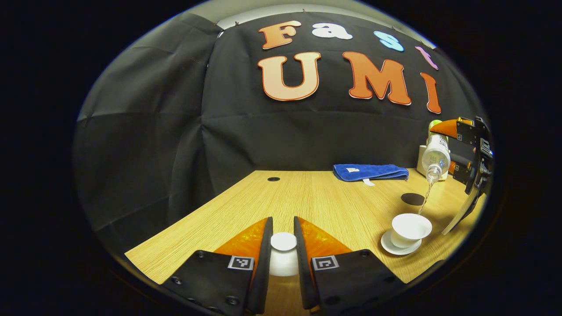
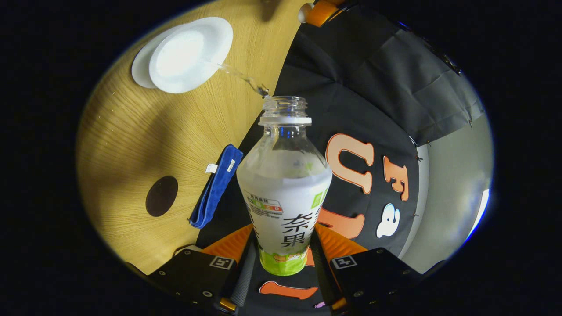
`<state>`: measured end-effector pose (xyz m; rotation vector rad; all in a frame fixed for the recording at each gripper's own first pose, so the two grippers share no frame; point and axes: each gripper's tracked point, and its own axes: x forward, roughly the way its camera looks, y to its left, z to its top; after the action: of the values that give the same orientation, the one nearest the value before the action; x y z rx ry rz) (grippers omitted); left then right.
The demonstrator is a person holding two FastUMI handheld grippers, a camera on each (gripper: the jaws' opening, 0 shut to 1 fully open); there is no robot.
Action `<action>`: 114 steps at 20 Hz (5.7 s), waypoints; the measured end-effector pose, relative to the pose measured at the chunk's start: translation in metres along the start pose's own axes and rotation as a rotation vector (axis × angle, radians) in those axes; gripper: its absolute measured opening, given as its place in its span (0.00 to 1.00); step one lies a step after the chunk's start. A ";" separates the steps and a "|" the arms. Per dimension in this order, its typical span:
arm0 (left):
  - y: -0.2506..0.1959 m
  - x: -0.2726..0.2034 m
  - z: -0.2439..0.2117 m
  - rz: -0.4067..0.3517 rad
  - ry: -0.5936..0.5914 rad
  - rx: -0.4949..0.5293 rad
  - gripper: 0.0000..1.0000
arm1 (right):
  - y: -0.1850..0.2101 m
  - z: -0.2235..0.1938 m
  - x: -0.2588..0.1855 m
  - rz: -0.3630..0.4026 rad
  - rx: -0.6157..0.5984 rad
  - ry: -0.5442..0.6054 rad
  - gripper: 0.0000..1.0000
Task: Open the teacup lid with one hand, grasp the water bottle and pour water into the teacup with the other hand; after pouring, place the water bottle on the coaster and then close the teacup lid.
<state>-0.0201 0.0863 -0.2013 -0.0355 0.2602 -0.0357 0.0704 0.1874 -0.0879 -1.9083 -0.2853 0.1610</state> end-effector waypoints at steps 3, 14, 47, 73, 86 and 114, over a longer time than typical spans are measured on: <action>0.000 0.001 0.001 -0.002 0.001 0.004 0.34 | -0.008 0.002 0.002 -0.019 -0.028 -0.013 0.65; -0.006 0.000 0.001 -0.012 0.004 0.011 0.34 | -0.010 0.019 0.002 -0.042 -0.117 -0.089 0.65; -0.082 -0.002 0.056 -0.130 -0.095 0.007 0.34 | 0.076 0.049 -0.018 0.328 1.101 -0.047 0.66; -0.223 0.006 0.028 -0.332 -0.009 -0.042 0.34 | 0.081 0.051 -0.006 0.343 1.922 0.038 0.66; -0.228 0.005 0.016 -0.328 0.026 -0.034 0.34 | 0.143 0.069 0.016 0.431 1.961 0.161 0.66; -0.226 0.009 -0.004 -0.298 0.035 -0.018 0.49 | 0.143 0.039 -0.050 0.451 1.928 0.214 0.98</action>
<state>-0.0190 -0.1395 -0.1986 -0.0913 0.2889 -0.3309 0.0298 0.1626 -0.2365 -0.0211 0.3948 0.3451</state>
